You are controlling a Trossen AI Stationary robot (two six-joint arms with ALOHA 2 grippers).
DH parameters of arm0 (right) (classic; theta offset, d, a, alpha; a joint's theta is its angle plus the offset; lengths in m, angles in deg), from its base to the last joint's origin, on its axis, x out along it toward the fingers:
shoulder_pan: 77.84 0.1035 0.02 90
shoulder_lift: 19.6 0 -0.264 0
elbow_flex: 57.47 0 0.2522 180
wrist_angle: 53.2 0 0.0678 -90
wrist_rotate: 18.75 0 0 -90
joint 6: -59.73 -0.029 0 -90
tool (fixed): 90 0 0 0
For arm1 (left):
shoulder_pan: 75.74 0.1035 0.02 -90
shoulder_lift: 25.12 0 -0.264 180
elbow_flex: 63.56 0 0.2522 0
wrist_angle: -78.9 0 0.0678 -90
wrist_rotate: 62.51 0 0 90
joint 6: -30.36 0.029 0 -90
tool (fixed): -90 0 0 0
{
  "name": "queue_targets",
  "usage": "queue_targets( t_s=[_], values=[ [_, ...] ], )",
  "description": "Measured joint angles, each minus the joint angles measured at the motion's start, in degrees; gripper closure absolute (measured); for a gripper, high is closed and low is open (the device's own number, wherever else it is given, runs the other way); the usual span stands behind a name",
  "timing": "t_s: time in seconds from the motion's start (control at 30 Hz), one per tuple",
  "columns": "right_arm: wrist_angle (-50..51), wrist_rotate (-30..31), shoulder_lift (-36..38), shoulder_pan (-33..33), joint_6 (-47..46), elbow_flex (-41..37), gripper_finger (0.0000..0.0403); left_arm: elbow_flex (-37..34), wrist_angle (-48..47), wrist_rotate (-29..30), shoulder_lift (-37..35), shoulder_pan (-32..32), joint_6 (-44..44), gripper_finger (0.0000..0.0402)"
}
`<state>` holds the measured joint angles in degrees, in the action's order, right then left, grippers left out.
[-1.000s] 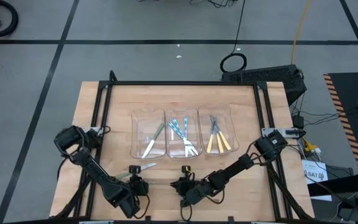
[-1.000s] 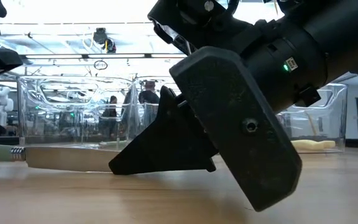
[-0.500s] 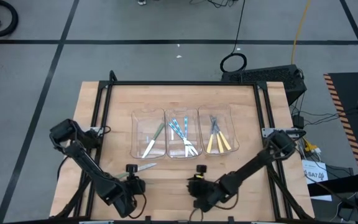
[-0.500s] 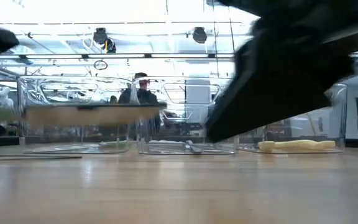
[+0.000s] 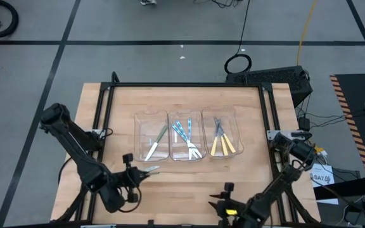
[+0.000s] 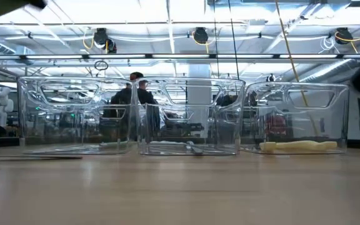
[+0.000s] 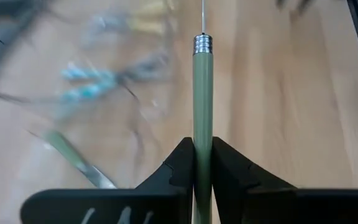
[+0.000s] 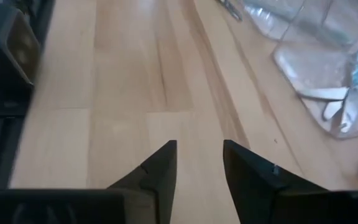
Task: Sort silverware by color (type)
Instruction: Put the bottom green knife into the left transparent bin
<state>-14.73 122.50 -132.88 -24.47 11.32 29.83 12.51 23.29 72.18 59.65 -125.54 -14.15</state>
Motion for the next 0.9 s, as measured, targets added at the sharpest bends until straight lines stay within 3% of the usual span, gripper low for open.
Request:
queue_targets(
  t_s=[0.23,0.4,0.67,0.8,0.9],
  values=[
    [0.08,4.36,0.03,2.69,1.46,0.00,0.0280,0.00,1.19,14.35,-3.35,1.00,4.59,0.0365],
    [0.07,4.47,0.04,2.37,3.53,0.00,0.0280,0.04,2.78,20.67,-3.42,3.54,5.90,0.0365],
    [0.02,4.28,0.07,2.49,3.88,0.00,0.0280,-1.53,-4.72,29.17,-2.59,5.95,-12.53,0.0365],
    [-0.03,4.23,0.09,2.64,3.86,0.00,0.0280,-5.83,-4.81,30.19,-2.54,6.16,-21.52,0.0365],
    [-0.44,4.21,0.09,2.69,3.86,0.00,0.0280,-9.07,-4.92,27.45,-2.54,6.83,-27.71,0.0365]
  ],
)
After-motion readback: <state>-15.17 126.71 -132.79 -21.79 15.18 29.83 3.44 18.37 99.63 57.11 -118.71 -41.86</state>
